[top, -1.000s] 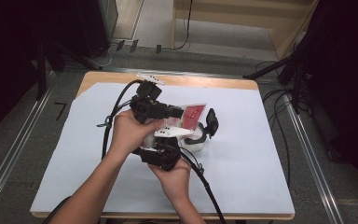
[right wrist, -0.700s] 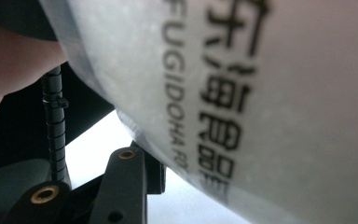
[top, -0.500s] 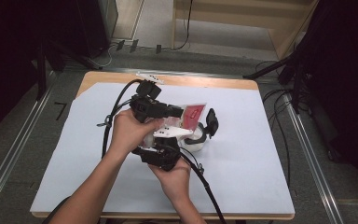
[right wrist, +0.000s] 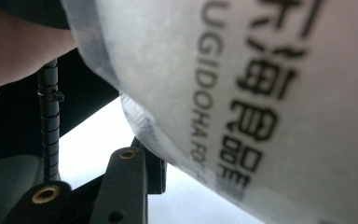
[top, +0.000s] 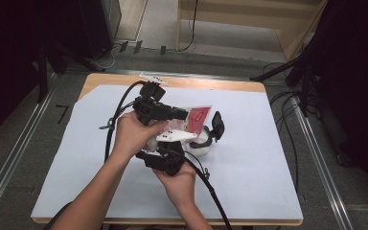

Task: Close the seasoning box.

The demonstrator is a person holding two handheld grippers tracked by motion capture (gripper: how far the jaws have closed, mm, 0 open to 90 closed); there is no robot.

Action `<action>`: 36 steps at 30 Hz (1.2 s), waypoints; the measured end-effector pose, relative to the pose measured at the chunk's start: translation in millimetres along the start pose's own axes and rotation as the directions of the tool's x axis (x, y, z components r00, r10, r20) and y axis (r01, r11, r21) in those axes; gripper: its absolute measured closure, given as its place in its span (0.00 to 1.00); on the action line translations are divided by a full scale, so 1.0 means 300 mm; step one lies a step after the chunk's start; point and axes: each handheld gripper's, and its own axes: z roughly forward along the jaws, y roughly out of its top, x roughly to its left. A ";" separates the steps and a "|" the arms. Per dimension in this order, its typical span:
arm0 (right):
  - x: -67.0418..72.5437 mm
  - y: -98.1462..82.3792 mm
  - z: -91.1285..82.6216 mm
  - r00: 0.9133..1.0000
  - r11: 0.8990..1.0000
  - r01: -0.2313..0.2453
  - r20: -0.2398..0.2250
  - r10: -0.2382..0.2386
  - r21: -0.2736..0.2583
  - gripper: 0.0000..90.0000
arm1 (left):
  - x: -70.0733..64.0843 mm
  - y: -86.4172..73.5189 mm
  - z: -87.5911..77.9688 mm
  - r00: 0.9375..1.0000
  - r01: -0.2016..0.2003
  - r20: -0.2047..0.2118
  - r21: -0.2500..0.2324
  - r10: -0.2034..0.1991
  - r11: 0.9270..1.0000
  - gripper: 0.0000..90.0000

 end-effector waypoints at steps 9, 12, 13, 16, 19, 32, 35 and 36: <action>0.001 0.000 -0.001 1.000 1.000 -0.009 0.000 0.009 -0.007 0.70 | -0.006 0.003 0.001 1.000 0.001 0.000 0.003 -0.001 1.000 0.90; 0.001 0.002 0.002 1.000 1.000 -0.013 -0.001 0.013 -0.011 0.70 | -0.005 0.005 -0.002 1.000 0.001 -0.006 0.005 -0.001 1.000 0.90; 0.001 0.003 0.003 1.000 1.000 -0.012 -0.002 0.012 -0.012 0.70 | -0.004 0.005 -0.003 1.000 0.000 -0.004 -0.002 0.000 1.000 0.90; 0.004 0.007 0.007 1.000 1.000 -0.008 -0.001 0.008 -0.017 0.70 | -0.006 0.006 -0.010 1.000 -0.003 -0.010 0.001 0.003 1.000 0.90; 0.004 0.008 0.007 1.000 1.000 -0.007 -0.005 0.007 -0.018 0.70 | -0.007 0.006 -0.009 1.000 -0.008 -0.010 -0.003 0.008 1.000 0.90; 0.003 0.009 0.001 1.000 1.000 -0.014 -0.009 0.014 -0.024 0.70 | -0.017 0.014 -0.005 1.000 -0.011 -0.009 0.009 0.011 1.000 0.90; 0.003 0.009 0.000 1.000 1.000 -0.011 -0.008 0.011 -0.025 0.70 | -0.018 0.015 -0.004 1.000 -0.009 -0.006 0.007 0.009 1.000 0.90; 0.004 0.009 -0.002 1.000 1.000 -0.003 -0.003 0.003 -0.023 0.70 | -0.018 0.015 -0.004 1.000 -0.007 -0.003 0.006 0.007 1.000 0.90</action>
